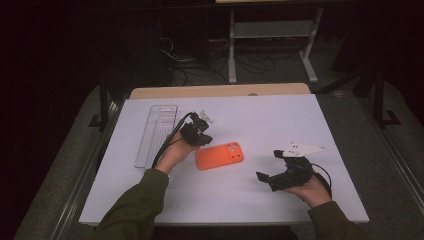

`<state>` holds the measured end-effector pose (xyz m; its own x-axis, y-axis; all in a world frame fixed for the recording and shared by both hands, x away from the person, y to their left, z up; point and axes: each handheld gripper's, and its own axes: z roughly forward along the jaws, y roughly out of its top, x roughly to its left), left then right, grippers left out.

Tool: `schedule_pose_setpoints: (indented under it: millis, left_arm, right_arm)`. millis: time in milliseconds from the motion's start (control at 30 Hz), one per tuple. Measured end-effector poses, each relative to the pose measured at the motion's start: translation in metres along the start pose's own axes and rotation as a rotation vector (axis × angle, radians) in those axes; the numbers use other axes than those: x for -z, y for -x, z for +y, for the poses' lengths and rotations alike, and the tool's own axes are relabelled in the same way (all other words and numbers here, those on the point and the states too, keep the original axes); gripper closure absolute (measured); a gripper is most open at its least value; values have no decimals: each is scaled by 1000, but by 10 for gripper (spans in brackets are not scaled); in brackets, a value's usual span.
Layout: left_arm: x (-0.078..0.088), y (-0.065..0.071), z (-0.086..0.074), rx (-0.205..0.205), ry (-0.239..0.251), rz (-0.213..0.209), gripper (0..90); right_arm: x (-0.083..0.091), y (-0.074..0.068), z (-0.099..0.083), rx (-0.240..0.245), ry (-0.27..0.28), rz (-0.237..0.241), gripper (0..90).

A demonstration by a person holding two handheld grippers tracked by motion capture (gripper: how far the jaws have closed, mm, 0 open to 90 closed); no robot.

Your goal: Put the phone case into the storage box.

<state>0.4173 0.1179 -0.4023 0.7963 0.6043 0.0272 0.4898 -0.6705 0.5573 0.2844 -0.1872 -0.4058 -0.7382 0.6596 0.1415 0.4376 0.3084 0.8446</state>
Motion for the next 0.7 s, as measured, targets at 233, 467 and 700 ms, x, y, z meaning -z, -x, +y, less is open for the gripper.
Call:
schedule_pose_setpoints:
  millis: [233, 467, 700]
  left_arm:
    - [-15, -4, -2, 26, -62, 41, 896]
    - [-21, -2, -3, 23, -104, 51, 896]
    - [-22, 2, -3, 37, -122, 49, 897]
  right_arm:
    - [0, 0, 0, -1, 0, 1, 0]
    - [0, 1, 0, -2, 0, 2, 0]
    - [0, 0, 0, 1, 2, 2, 0]
